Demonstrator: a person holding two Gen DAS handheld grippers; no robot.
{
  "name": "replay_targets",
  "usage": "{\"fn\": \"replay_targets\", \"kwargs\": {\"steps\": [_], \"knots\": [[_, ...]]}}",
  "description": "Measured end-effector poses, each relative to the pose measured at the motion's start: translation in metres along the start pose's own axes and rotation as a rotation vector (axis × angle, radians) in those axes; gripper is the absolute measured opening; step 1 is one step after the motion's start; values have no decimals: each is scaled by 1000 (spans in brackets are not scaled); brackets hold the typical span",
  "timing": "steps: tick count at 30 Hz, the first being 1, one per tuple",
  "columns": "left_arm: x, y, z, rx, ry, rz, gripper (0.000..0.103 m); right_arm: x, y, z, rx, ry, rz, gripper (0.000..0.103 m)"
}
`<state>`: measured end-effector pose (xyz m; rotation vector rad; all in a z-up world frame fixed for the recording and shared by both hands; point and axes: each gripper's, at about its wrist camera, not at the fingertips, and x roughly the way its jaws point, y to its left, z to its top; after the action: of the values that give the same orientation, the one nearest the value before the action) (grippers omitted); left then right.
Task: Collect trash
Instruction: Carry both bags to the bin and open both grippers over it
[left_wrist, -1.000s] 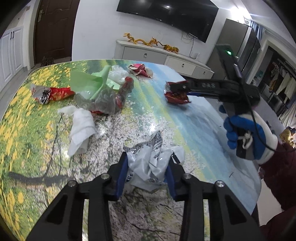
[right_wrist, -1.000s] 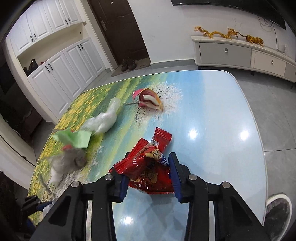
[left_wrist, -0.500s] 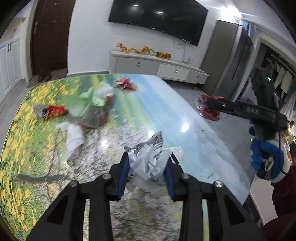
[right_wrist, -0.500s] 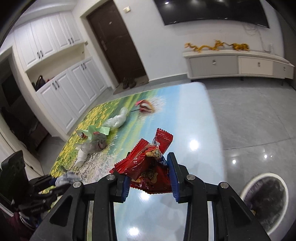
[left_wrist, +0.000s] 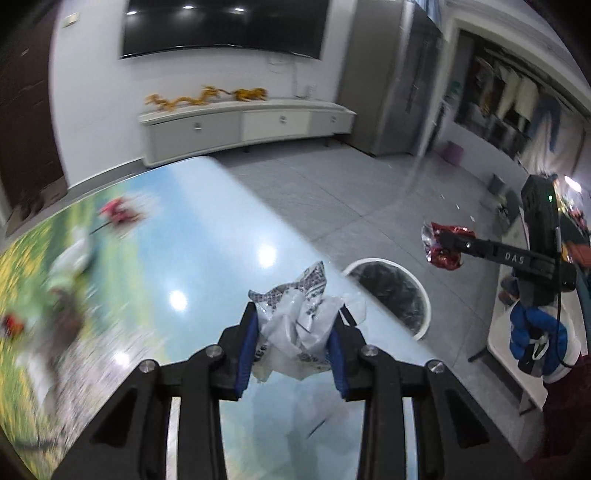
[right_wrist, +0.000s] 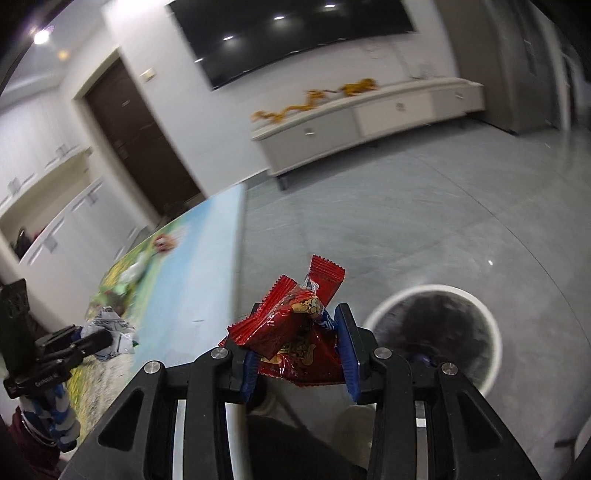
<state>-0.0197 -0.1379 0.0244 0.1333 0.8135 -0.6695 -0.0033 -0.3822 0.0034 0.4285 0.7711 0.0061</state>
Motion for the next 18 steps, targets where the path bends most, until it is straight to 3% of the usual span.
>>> {"fn": "replay_targets", "kwargs": {"steps": [9,13,18], "knots": [[108,-83,68,112,136,-99,34,28,-93,-12,167,47,-66,40],[150,-115,82,137,189,-130,36,47,-121,-15,203,84,-83,42],[197,-147,94,145,255,-164,39,69,-145,-22,232,124,-91,52]]}}
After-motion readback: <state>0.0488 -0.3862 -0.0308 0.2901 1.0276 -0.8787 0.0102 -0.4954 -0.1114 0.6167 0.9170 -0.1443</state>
